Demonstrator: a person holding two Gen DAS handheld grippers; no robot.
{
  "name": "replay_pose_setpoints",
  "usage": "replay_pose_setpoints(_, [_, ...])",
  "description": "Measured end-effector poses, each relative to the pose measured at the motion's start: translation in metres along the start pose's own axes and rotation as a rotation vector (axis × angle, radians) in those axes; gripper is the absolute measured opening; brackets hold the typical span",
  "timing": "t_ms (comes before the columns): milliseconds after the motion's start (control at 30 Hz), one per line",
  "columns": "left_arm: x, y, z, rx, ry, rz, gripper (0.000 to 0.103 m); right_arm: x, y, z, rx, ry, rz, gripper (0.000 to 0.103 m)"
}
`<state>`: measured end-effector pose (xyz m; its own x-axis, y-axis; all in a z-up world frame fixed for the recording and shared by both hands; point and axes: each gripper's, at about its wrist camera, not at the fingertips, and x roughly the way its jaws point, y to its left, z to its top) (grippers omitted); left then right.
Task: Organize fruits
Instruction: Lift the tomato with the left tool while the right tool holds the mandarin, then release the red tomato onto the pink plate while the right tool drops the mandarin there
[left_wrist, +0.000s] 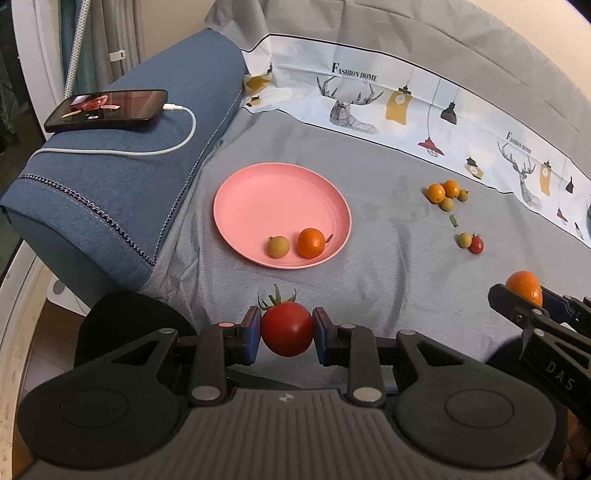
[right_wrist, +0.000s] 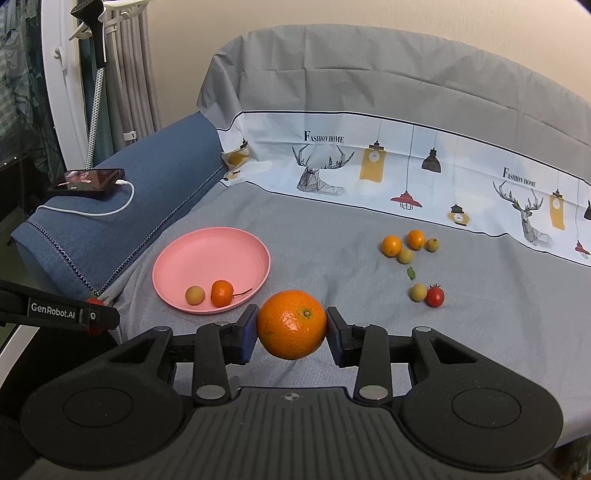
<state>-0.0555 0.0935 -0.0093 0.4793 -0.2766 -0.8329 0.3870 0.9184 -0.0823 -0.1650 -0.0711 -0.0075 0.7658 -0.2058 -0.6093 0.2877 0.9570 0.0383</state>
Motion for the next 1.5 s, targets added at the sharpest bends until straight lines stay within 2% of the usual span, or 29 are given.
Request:
replay_pose_setpoints(900, [0.023, 0.009, 0.009, -0.019, 0.049, 0.014, 0.033, 0.022, 0.003, 0.003, -0.021, 0.043, -0.005, 0.04])
replay_pose_setpoints(1167, [0.046, 0.019, 0.03, -0.043, 0.069, 0.038, 0.033, 0.052, 0.009, 0.013, -0.038, 0.07, 0.019, 0.04])
replay_pose_setpoints(1500, [0.093, 0.034, 0.079, -0.083, 0.047, 0.089, 0.033, 0.116, 0.028, 0.043, -0.054, 0.085, 0.104, 0.04])
